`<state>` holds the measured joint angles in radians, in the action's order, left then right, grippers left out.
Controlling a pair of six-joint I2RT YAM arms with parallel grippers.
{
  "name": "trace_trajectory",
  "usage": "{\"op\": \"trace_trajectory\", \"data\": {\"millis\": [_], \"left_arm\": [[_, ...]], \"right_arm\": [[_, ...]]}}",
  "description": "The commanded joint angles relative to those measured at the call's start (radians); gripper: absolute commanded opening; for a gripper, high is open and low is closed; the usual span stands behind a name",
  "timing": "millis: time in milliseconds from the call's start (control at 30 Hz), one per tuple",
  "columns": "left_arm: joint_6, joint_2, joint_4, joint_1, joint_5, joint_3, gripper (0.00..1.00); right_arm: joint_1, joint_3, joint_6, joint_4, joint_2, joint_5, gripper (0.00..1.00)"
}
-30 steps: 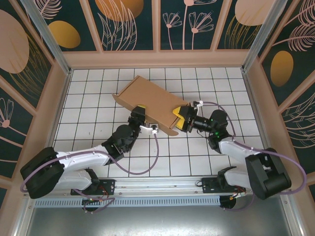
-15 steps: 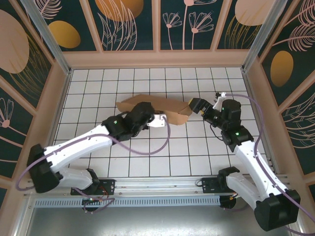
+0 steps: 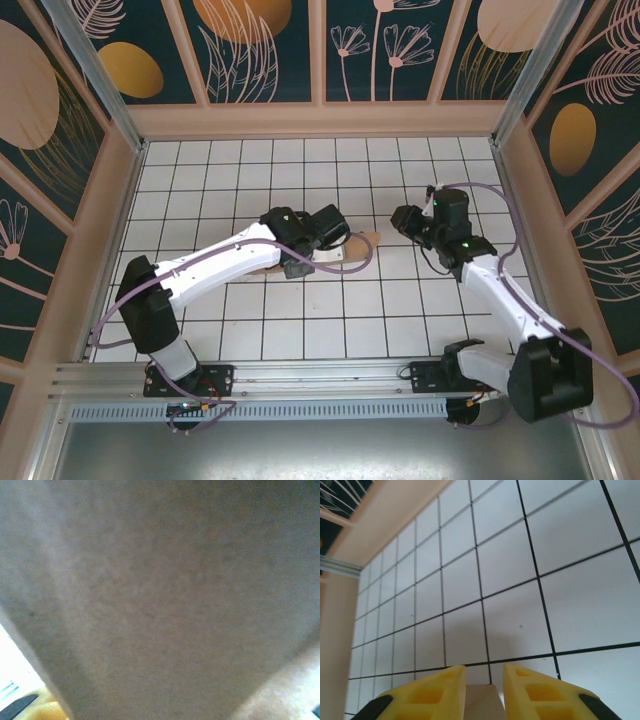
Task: Fold the paper box
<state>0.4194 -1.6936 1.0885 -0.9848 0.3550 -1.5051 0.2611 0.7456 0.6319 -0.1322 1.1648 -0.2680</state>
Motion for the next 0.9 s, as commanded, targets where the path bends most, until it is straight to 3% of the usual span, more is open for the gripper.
{"op": "trace_trajectory", "data": {"millis": [0, 167, 367, 600, 867], "left_arm": [[-0.053, -0.049, 0.073, -0.006, -0.037, -0.041, 0.40], [-0.053, -0.072, 0.095, -0.014, -0.044, -0.076, 0.41], [-0.045, -0.082, 0.106, -0.031, -0.020, -0.084, 0.44], [-0.032, -0.084, 0.094, -0.030, 0.042, -0.084, 0.48], [-0.011, -0.128, 0.070, -0.031, 0.081, -0.131, 0.56]], "right_arm": [[-0.006, 0.001, 0.019, 0.062, 0.056, -0.064, 0.28], [-0.008, -0.002, 0.007, 0.108, 0.165, -0.104, 0.29], [-0.002, 0.037, -0.031, 0.248, 0.359, -0.312, 0.29], [0.076, 0.168, -0.138, 0.255, 0.547, -0.496, 0.29], [0.148, 0.257, -0.203, 0.188, 0.714, -0.581, 0.28]]}}
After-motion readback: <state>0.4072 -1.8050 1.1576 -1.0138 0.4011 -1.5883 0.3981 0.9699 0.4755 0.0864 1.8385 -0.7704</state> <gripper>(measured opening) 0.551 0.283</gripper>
